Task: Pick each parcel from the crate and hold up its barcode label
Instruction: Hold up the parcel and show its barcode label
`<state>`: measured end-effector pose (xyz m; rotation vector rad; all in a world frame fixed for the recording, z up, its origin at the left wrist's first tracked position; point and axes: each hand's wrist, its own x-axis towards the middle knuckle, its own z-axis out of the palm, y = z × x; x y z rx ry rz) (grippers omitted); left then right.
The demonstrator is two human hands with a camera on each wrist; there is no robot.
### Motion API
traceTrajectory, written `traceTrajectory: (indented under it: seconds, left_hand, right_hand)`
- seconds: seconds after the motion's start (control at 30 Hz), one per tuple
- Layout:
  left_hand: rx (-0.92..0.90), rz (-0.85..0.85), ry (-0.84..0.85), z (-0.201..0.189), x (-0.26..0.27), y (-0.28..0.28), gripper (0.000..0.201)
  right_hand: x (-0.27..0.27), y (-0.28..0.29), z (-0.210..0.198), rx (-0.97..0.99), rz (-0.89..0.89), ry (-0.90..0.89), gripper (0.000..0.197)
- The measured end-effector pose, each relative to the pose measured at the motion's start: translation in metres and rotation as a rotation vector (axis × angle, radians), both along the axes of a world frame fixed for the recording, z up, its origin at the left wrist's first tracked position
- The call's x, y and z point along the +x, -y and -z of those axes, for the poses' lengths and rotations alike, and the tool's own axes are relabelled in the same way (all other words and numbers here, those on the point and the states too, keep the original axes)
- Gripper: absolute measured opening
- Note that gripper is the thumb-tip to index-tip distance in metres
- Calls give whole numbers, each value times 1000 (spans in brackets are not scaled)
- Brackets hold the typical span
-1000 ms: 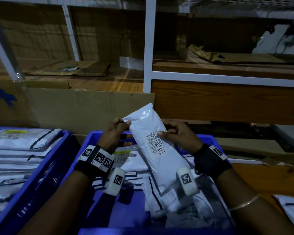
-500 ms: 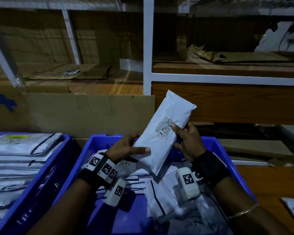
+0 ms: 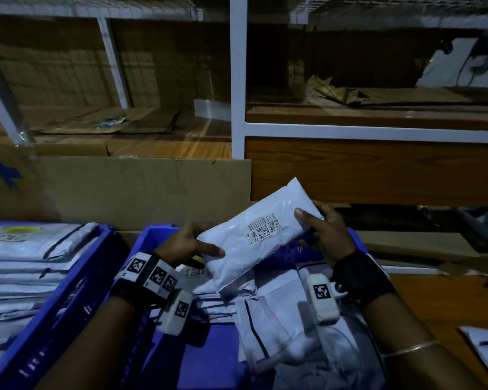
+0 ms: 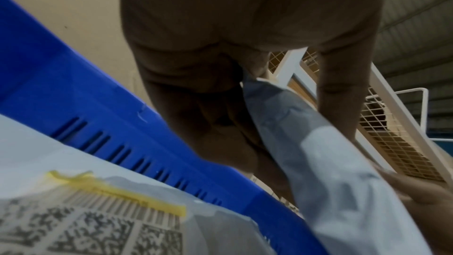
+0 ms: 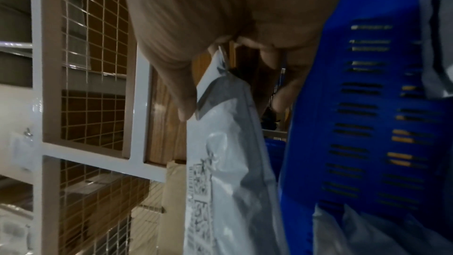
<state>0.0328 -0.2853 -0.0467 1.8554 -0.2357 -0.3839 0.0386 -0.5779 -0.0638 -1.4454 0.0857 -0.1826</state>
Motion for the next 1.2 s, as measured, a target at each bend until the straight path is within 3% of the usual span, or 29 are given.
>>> traceTrajectory:
  seconds: [0.1, 0.27, 0.53, 0.63, 0.77, 0.87, 1.0, 1.2]
  left_hand:
    - [-42, -118, 21, -1, 4, -5, 40]
    - [-170, -359, 134, 3, 15, -19, 34]
    - [-59, -510, 252, 12, 28, -35, 64]
    - [-41, -556, 285, 14, 30, -42, 49]
    - [44, -488, 300, 15, 27, -36, 35]
    - [230, -379, 290, 21, 26, -27, 21]
    - [424, -296, 212, 34, 27, -24, 29]
    - [496, -306, 168, 38, 28, -23, 37]
  right_hand:
    - [0, 2, 3, -64, -48, -12, 41]
    - [1, -4, 12, -83, -144, -22, 53]
    - [-2, -26, 25, -73, -225, -87, 53]
    - [-1, -35, 29, -118, -241, -99, 54]
    - [0, -51, 39, -170, -281, -113, 53]
    - [1, -65, 47, -207, -320, -102, 57]
    - [0, -74, 49, -221, -375, -117, 46]
    - [0, -63, 43, -372, -326, -110, 49]
